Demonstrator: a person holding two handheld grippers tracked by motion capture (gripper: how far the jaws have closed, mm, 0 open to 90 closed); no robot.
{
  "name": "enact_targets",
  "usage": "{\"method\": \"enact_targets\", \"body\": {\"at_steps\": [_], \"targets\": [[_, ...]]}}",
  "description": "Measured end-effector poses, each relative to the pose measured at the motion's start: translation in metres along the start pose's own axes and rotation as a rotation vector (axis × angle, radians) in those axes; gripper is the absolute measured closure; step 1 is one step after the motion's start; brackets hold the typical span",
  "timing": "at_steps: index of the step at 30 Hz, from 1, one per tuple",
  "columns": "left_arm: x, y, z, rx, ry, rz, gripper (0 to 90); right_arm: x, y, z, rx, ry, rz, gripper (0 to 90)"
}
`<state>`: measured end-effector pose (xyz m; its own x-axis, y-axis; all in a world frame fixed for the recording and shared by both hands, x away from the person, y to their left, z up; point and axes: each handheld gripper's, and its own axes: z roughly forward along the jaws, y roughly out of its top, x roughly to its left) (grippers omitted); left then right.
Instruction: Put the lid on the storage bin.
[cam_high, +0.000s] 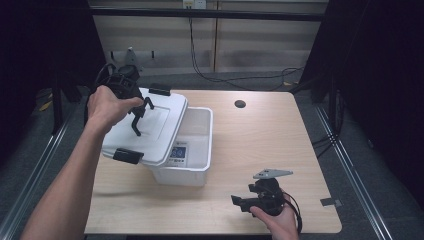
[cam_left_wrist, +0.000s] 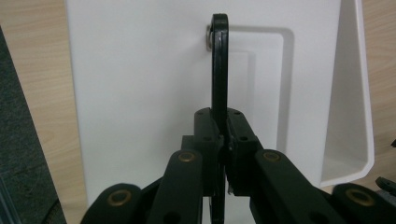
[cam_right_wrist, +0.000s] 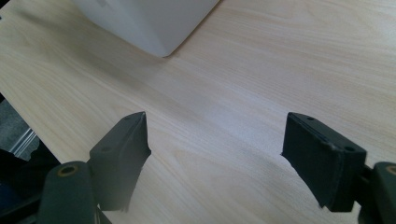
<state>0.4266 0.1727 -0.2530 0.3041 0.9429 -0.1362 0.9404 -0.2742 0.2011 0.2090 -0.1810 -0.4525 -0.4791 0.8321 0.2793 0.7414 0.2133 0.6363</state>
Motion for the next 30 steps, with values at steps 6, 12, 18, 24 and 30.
{"method": "enact_targets", "body": {"at_steps": [6,12,18,24,30], "targets": [[-0.003,0.002,0.003,-0.009,-0.01,0.003,85.0,0.0,-0.001,-0.001,-0.007,0.001,0.002,22.3],[-0.008,0.004,0.006,-0.045,-0.007,-0.074,84.9,0.0,-0.001,-0.001,-0.001,-0.002,0.005,22.3],[-0.009,0.006,0.01,-0.033,-0.007,-0.124,85.0,0.0,-0.001,-0.002,-0.002,-0.001,0.007,22.3],[-0.014,0.006,0.015,-0.021,0.019,-0.163,84.9,0.0,-0.001,-0.001,0.0,-0.002,0.002,22.3],[-0.022,0.007,0.022,-0.01,0.017,-0.183,84.9,-0.001,-0.001,-0.001,0.006,-0.005,0.004,22.3]]}}
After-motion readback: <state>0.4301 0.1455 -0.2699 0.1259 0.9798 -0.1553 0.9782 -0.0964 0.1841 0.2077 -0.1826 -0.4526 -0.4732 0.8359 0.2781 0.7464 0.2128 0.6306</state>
